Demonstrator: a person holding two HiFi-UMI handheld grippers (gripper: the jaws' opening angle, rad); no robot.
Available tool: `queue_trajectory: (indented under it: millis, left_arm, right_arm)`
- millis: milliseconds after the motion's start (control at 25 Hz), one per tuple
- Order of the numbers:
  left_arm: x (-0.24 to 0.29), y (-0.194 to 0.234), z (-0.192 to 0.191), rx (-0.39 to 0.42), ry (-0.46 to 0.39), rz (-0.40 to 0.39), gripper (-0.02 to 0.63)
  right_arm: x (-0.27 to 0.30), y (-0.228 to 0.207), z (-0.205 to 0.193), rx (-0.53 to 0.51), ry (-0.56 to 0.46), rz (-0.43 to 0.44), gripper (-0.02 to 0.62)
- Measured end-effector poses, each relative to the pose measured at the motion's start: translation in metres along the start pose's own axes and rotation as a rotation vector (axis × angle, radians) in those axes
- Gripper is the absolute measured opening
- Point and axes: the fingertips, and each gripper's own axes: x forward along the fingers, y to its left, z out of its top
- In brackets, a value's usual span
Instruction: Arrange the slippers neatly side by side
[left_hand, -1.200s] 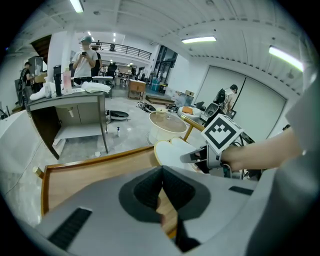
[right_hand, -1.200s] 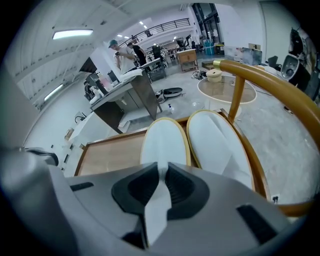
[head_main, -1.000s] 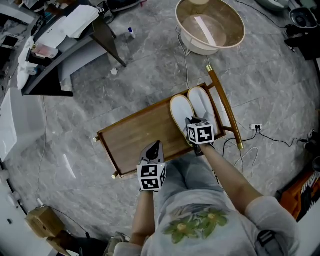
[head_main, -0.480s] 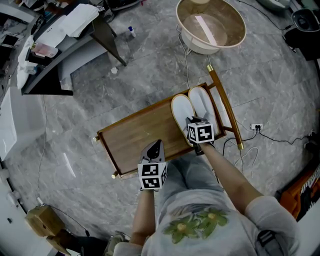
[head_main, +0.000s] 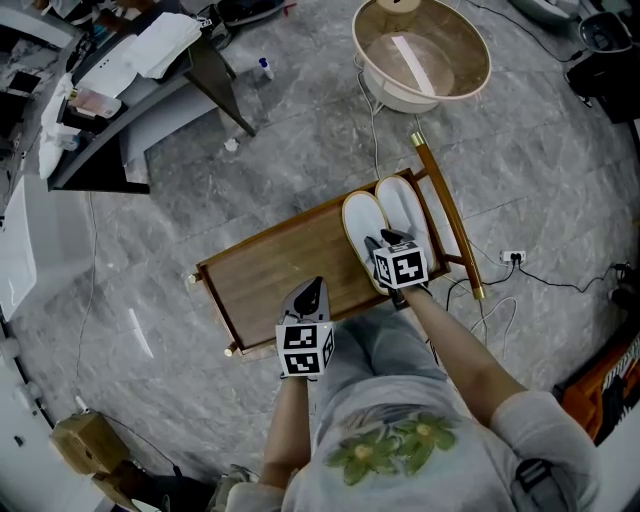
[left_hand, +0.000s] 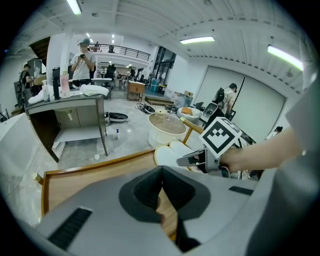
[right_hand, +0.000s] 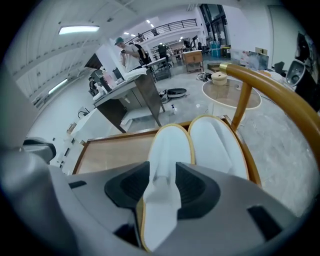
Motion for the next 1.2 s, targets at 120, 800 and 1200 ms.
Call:
queue_trajectory:
  millis: [120, 800, 1200]
  left_arm:
    - [-0.002, -0.003, 0.008, 0.01, -0.016, -0.003, 0.015]
    - [-0.032, -0.029, 0.046, 0.037, -0.132, -0.035, 0.015]
    - [-0.059, -0.049, 0.048, 0.045, -0.179, -0.058, 0.015]
  right_arm:
    - [-0.011, 0.007, 0.009, -0.029, -0.027, 0.019, 0.178]
    - [-0.11, 0.053, 0.049, -0.089, -0.235, 0.134, 0.192]
    - [-0.154, 0.079, 0.032, -0.141, -0.273, 0.201, 0.126]
